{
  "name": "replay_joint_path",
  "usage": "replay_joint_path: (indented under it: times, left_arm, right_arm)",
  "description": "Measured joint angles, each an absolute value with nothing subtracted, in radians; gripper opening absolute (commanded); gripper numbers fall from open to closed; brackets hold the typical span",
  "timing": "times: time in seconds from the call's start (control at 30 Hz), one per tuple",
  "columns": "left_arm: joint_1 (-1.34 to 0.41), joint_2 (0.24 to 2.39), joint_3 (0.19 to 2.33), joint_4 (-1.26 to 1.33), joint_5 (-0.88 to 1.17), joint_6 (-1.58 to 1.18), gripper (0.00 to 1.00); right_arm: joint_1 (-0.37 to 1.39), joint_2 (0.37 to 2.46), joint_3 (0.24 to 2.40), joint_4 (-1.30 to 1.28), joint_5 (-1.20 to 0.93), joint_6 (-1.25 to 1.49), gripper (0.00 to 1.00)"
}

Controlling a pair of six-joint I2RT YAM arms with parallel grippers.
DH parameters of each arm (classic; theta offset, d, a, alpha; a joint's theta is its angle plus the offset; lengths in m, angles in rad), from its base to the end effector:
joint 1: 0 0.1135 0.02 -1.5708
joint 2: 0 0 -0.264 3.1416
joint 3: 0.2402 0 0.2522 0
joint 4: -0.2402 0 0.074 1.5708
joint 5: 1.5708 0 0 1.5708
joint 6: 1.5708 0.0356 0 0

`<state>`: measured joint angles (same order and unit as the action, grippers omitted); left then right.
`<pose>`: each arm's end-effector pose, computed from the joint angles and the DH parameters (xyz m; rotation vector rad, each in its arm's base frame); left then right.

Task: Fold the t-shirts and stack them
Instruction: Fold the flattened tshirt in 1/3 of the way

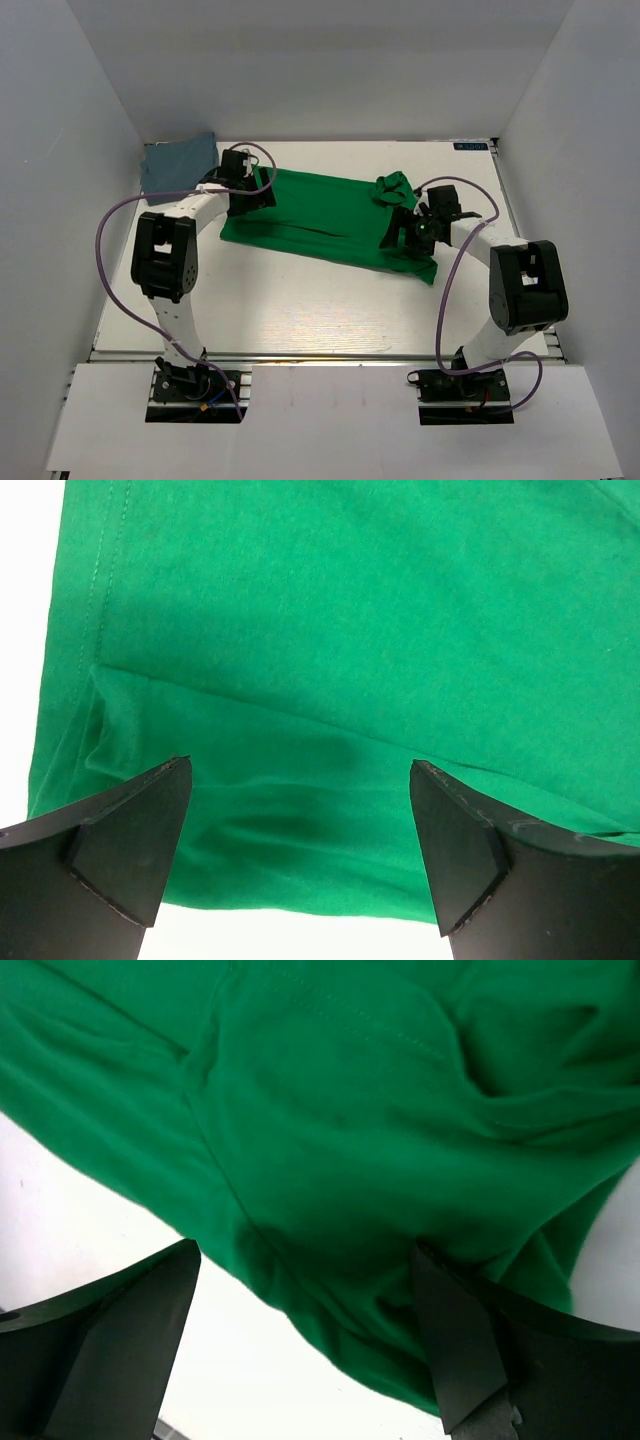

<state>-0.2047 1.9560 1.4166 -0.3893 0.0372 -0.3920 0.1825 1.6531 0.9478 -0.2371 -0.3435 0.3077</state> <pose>0.4167 -0.0879 0.1961 -0.2204 2.5134 -0.2915 0.3227 0.0717 0.1765 0.0160 2.5474 0.6286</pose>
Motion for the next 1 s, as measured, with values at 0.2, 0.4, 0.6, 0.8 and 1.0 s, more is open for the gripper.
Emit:
replay_joint_path:
  times: [0.2,0.4,0.6,0.8,1.0]
  left_arm:
    - [-0.204,1.891,1.314,-0.374,0.002,-0.401,1.0]
    - [-0.198,1.872,1.288,-0.387,-0.052,-0.421,1.0]
    - [-0.195,1.898,1.298,-0.353,-0.06,-0.429,1.0]
    - [-0.195,1.975,1.353,-0.311,-0.045,-0.43,1.0]
    - [-0.195,1.976,1.379,-0.262,-0.022,-0.434,1.0]
  right_arm:
    - [0.183,1.682,0.948,-0.21,-0.321,0.32,0.9]
    - [0.182,1.695,0.948,-0.2,-0.329,0.332,0.9]
    - [0.181,1.695,0.948,-0.2,-0.329,0.332,0.9]
    - [0.182,1.694,0.948,-0.2,-0.327,0.332,0.9]
    - [0.181,1.685,0.947,-0.202,-0.309,0.332,0.9]
